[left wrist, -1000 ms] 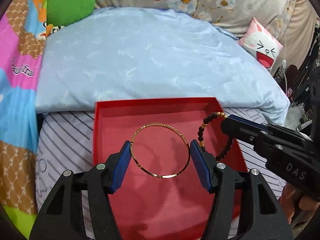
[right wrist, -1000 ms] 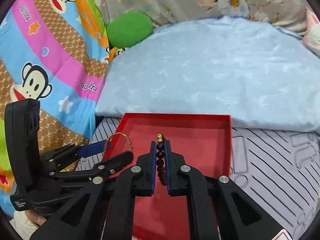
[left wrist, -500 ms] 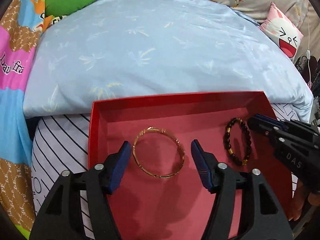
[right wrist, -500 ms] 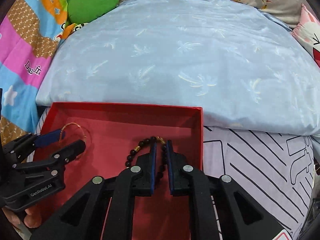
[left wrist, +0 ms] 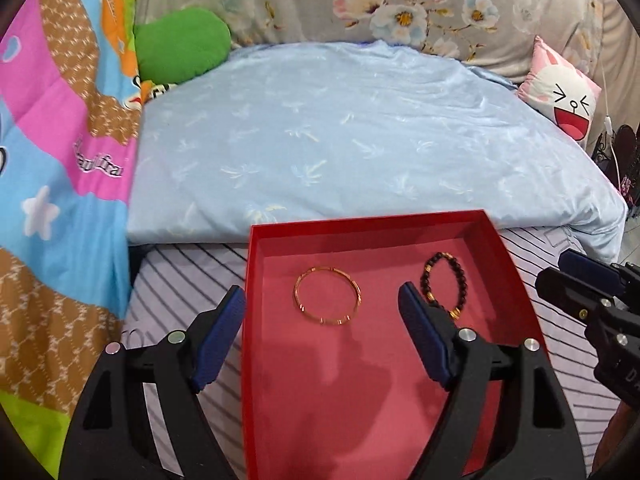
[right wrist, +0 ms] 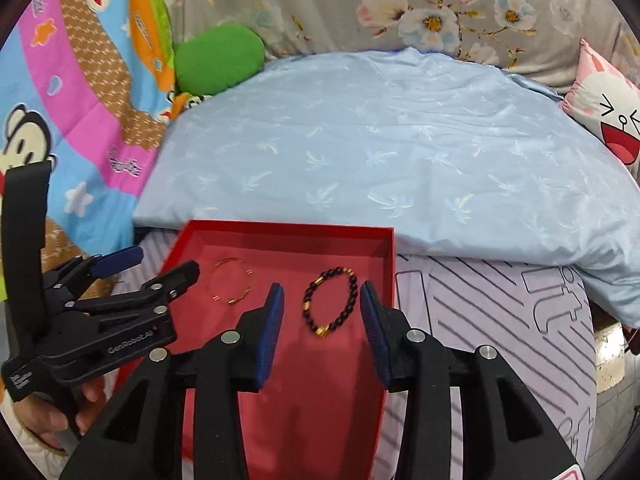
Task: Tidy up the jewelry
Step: 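Withdraw both open tools from the tray back to the bracelet pile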
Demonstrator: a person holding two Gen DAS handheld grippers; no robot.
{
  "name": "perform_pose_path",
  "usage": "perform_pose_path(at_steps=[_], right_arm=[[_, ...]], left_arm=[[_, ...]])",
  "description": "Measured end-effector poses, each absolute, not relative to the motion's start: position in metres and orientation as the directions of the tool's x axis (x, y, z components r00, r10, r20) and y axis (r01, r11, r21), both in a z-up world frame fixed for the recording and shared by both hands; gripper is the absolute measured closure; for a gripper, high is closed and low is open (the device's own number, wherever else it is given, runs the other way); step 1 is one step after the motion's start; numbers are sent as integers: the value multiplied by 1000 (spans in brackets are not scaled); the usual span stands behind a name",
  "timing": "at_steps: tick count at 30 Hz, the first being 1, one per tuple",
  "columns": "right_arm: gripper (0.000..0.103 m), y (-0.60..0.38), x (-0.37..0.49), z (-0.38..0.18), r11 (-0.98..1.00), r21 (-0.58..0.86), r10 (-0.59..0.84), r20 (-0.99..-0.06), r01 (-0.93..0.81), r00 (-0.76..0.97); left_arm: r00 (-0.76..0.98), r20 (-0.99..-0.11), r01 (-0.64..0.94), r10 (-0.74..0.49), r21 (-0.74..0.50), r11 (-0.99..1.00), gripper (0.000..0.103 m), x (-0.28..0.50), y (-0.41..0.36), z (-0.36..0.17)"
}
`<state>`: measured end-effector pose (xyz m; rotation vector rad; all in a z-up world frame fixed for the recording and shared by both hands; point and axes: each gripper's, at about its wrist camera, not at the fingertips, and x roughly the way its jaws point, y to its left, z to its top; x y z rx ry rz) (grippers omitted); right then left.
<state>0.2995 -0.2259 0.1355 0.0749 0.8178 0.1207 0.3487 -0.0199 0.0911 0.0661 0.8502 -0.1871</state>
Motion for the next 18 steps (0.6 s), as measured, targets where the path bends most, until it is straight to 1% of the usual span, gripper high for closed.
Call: perform_pose_path(at_steps=[7, 9, 13, 16, 18], right_arm=[[63, -214, 210, 157, 992, 93, 123, -685, -82, 718], [62, -214, 188, 158, 990, 113, 137, -686, -81, 714], [61, -215, 142, 150, 989, 133, 142, -695, -69, 705], [61, -219, 115, 139, 987, 150, 145, -712, -53, 687], [61, -222, 100, 132, 988, 150, 140, -721, -44, 679]], left_arm=[[680, -720, 202, -137, 4, 979, 28, 266, -15, 118], [685, -716, 197, -136, 2, 980, 28, 248, -12, 122], [675, -723, 193, -150, -23, 981, 28, 206, -4, 124], [676, -726, 180, -126, -3, 984, 28, 174, 3, 120], [669, -733, 167, -123, -12, 986, 28, 154, 9, 114]])
